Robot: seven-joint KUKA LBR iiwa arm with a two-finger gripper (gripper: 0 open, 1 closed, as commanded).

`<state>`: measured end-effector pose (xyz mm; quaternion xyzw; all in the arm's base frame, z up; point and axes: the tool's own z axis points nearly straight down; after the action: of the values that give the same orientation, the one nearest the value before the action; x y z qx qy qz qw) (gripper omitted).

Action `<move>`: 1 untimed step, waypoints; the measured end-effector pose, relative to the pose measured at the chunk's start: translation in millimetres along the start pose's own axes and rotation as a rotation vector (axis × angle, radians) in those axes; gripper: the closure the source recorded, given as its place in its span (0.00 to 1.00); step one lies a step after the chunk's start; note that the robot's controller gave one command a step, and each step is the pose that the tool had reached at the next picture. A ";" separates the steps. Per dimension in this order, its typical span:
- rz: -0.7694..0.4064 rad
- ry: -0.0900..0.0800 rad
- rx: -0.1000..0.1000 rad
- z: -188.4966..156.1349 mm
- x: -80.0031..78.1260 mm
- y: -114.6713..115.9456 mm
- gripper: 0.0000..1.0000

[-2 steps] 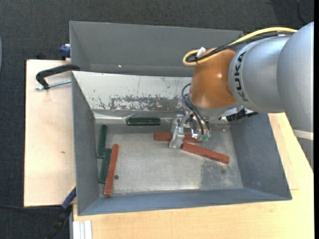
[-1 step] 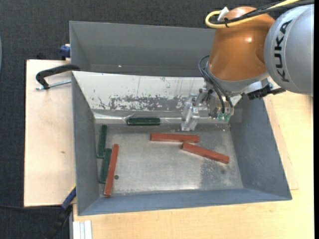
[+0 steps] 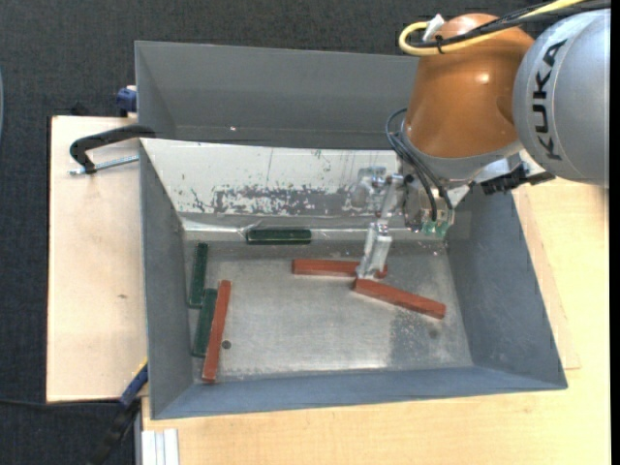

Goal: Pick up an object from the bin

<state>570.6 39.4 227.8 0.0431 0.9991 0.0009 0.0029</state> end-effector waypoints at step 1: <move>0.000 0.000 0.000 0.0 0.0 0.0 0.00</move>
Offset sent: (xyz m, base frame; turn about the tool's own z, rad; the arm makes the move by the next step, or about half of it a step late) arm -0.0228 -0.0503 -0.1323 0.1757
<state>570.6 39.4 227.8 0.0432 0.9991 0.0009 0.0029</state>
